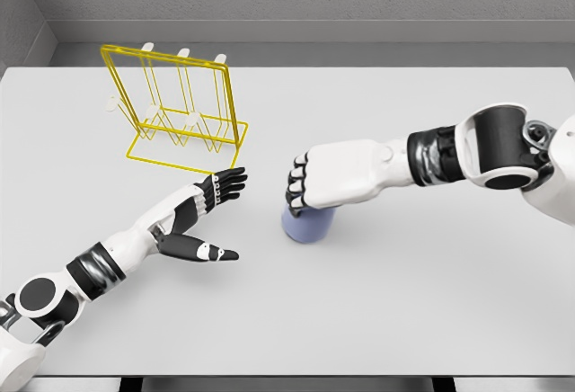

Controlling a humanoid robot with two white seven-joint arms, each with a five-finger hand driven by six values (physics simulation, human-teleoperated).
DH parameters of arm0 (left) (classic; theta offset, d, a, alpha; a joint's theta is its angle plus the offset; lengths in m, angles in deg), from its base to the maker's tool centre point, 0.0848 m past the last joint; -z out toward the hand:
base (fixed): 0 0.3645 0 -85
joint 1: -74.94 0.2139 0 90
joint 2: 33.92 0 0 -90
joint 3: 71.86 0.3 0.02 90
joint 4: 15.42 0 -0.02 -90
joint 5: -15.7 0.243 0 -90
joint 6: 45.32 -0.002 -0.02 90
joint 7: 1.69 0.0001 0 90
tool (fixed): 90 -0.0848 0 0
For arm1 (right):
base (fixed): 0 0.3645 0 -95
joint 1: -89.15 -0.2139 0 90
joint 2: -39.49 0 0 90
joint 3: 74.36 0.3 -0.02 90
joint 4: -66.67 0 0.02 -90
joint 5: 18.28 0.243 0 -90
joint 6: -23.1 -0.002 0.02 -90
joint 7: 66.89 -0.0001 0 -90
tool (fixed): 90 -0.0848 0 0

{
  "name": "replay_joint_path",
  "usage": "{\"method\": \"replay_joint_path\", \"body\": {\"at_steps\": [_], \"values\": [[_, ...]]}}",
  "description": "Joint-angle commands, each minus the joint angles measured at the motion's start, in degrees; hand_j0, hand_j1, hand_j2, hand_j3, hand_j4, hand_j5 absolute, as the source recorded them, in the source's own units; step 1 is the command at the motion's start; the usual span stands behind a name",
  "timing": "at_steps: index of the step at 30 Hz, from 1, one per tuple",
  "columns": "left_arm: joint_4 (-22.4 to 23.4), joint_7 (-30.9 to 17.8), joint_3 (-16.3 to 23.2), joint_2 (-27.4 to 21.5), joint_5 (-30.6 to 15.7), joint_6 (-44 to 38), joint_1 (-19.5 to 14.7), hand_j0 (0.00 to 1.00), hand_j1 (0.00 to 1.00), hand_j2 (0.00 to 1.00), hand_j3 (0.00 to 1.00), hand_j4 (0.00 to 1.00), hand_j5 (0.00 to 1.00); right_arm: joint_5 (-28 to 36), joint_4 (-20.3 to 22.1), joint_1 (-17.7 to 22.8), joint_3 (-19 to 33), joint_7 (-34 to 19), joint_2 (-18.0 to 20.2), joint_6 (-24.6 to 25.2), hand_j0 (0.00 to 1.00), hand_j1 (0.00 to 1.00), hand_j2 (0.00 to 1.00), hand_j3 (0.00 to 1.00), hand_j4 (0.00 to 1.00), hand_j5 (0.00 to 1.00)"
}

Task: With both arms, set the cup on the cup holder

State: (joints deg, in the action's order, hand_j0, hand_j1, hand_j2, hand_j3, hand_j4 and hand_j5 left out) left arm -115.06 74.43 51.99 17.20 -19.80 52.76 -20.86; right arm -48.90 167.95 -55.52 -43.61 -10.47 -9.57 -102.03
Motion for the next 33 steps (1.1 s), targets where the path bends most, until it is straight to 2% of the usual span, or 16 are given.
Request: {"method": "replay_joint_path", "body": {"at_steps": [1,2,3,9,12,14,15,16,18,19,20,22,25,27,30,33], "values": [[-0.03,0.0,-0.01,0.03,-0.19,0.0,0.0,1.0,1.0,1.0,1.0,1.0,1.0,0.12,-0.03,0.09,-0.52,0.09,-0.15,0.13,0.87,0.87,0.87,0.87,0.87,0.87],[-0.03,0.0,-0.01,0.03,-0.19,0.0,0.0,1.0,1.0,1.0,1.0,1.0,1.0,0.12,-0.03,0.0,-0.69,0.18,-0.15,0.13,0.98,0.98,0.98,0.98,0.98,0.98],[-0.03,0.0,-0.01,0.03,-0.19,0.0,0.0,1.0,1.0,1.0,1.0,1.0,1.0,0.12,-0.03,0.0,-0.69,0.18,-0.06,0.13,0.99,0.99,0.99,0.99,0.99,0.99],[-0.03,0.0,-0.01,0.03,-0.1,0.0,0.0,1.0,1.0,1.0,1.0,1.0,1.0,0.12,-0.03,0.0,1.06,0.36,-0.06,0.13,1.0,1.0,1.0,1.0,1.0,1.0],[0.06,0.0,-0.01,0.03,-0.19,0.0,0.0,1.0,1.0,1.0,1.0,1.0,1.0,1.35,-0.03,0.09,5.89,0.8,0.55,0.13,1.0,1.0,1.0,1.0,1.0,1.0],[0.23,0.0,-0.01,0.03,-0.1,0.0,0.0,1.0,1.0,1.0,1.0,1.0,1.0,7.49,-0.11,0.26,10.54,0.8,3.7,0.13,1.0,1.0,1.0,1.0,1.0,1.0],[0.23,0.0,-0.01,0.03,-0.1,0.0,-0.09,1.0,1.0,1.0,1.0,1.0,1.0,12.07,-0.11,1.84,15.12,0.8,7.93,0.13,1.0,1.0,1.0,1.0,1.0,1.0],[0.32,0.0,-0.01,0.56,-0.1,0.0,-0.09,1.0,1.0,1.0,1.0,1.0,1.0,14.97,-0.38,5.18,20.48,0.8,11.97,0.13,1.0,1.0,1.0,1.0,1.0,1.0],[0.32,0.0,0.17,0.82,-0.1,0.0,-0.09,1.0,1.0,1.0,1.0,1.0,1.0,18.84,-2.57,12.38,31.55,0.8,15.75,0.13,1.0,1.0,1.0,1.0,1.0,1.0],[0.32,0.0,0.26,1.52,-0.1,0.0,-0.09,1.0,1.0,1.0,1.0,1.0,1.0,19.81,-4.33,15.55,35.86,0.8,16.02,0.13,1.0,1.0,1.0,1.0,1.0,1.0],[0.32,0.0,0.35,2.4,-0.01,-0.08,-0.18,1.0,1.0,1.0,1.0,1.0,1.0,19.98,-5.48,20.82,42.18,0.8,15.93,0.13,1.0,1.0,1.0,1.0,1.0,1.0],[0.41,0.0,1.22,3.72,0.08,-1.75,-1.32,1.0,1.0,1.0,1.0,1.0,1.0,20.25,-5.56,28.38,50.54,0.8,14.53,0.13,1.0,1.0,1.0,1.0,1.0,1.0],[2.69,0.17,2.98,6.01,0.08,-2.37,-4.04,1.0,1.0,1.0,1.0,1.0,1.0,23.15,-6.0,33.75,52.65,0.8,8.91,0.13,1.0,1.0,1.0,1.0,1.0,1.0],[3.05,0.26,4.56,6.36,0.08,-2.89,-5.71,1.0,1.0,1.0,1.0,1.0,1.0,23.15,-7.76,35.95,56.7,0.71,6.0,0.13,1.0,1.0,1.0,1.0,1.0,1.0],[3.84,0.44,5.18,8.47,0.08,-4.04,-6.85,1.0,1.0,1.0,1.0,1.0,1.0,22.8,-8.11,38.49,57.49,0.36,3.89,0.13,1.0,1.0,1.0,1.0,1.0,1.0],[4.19,0.44,5.44,10.14,0.08,-4.92,-7.38,1.0,1.0,1.0,1.0,1.0,1.0,22.8,-9.69,41.66,61.36,0.27,3.54,0.13,1.0,1.0,1.0,1.0,1.0,1.0]]}}
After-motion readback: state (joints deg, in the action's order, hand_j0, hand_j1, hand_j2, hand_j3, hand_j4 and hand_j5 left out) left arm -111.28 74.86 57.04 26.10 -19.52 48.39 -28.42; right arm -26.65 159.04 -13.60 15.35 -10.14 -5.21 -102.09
